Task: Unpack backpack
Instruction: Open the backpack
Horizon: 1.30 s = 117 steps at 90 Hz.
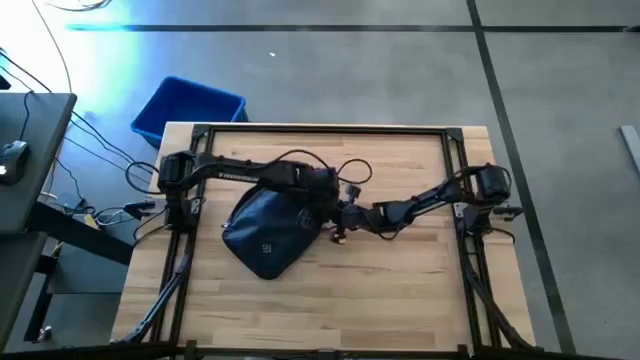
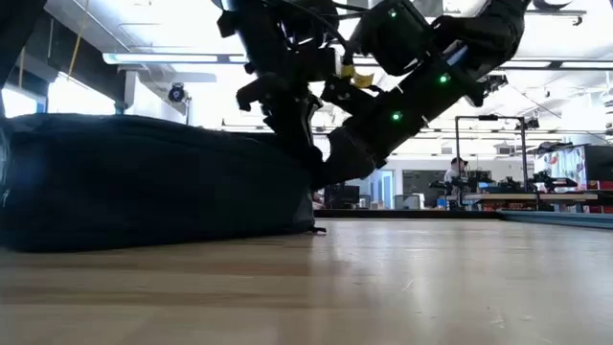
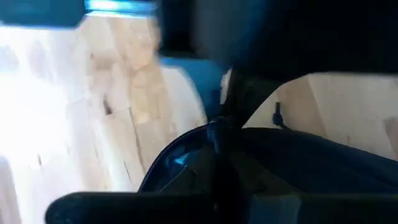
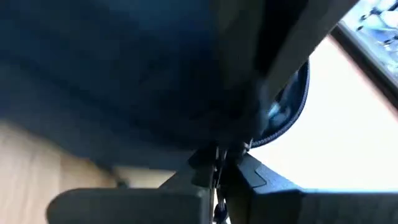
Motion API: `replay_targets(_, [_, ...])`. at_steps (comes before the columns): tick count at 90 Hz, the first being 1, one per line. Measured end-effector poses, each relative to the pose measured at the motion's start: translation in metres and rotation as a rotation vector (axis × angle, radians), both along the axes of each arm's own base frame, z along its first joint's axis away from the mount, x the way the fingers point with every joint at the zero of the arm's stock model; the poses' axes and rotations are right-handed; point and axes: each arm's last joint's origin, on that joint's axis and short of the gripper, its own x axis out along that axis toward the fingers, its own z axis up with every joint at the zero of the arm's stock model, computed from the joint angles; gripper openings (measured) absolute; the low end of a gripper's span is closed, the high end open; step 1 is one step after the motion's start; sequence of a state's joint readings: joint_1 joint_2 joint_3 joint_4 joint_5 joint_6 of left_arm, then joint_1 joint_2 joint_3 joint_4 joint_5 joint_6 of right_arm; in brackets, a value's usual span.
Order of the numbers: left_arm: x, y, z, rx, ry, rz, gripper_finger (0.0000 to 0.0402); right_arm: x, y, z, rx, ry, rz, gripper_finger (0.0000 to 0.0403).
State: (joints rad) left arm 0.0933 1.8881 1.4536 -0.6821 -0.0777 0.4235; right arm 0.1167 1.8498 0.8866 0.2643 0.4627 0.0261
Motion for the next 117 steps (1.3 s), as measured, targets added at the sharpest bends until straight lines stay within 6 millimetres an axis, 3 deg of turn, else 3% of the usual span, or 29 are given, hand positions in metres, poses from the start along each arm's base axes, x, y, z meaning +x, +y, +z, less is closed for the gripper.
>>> replay_targets(16, [-0.001, 0.015, 0.001, 0.021, -0.022, 0.124, 0.0000, -0.007, 0.015, 0.009, -0.022, 0.018, 0.030, 0.0000])
replay_targets(38, [0.005, 0.027, 0.004, 0.014, -0.114, 0.218, 0.0000, -0.007, 0.016, 0.009, -0.023, 0.022, 0.039, 0.0000])
replay_targets(48, [0.007, 0.033, 0.008, 0.057, -0.161, 0.270, 0.0000, -0.007, 0.021, 0.008, 0.018, 0.035, 0.122, 0.0000])
replay_targets(64, [0.009, 0.029, 0.010, -0.046, -0.189, 0.231, 0.0000, -0.007, 0.019, 0.008, 0.010, 0.039, 0.113, 0.0000])
replay_targets(105, [0.001, 0.060, 0.014, 0.324, -0.213, 0.560, 0.0000, -0.001, 0.042, 0.018, 0.131, -0.082, 0.380, 0.0000])
replay_targets(117, [-0.003, 0.061, 0.027, 0.356, -0.263, 0.617, 0.0000, -0.001, 0.045, 0.018, 0.118, -0.082, 0.409, 0.0000])
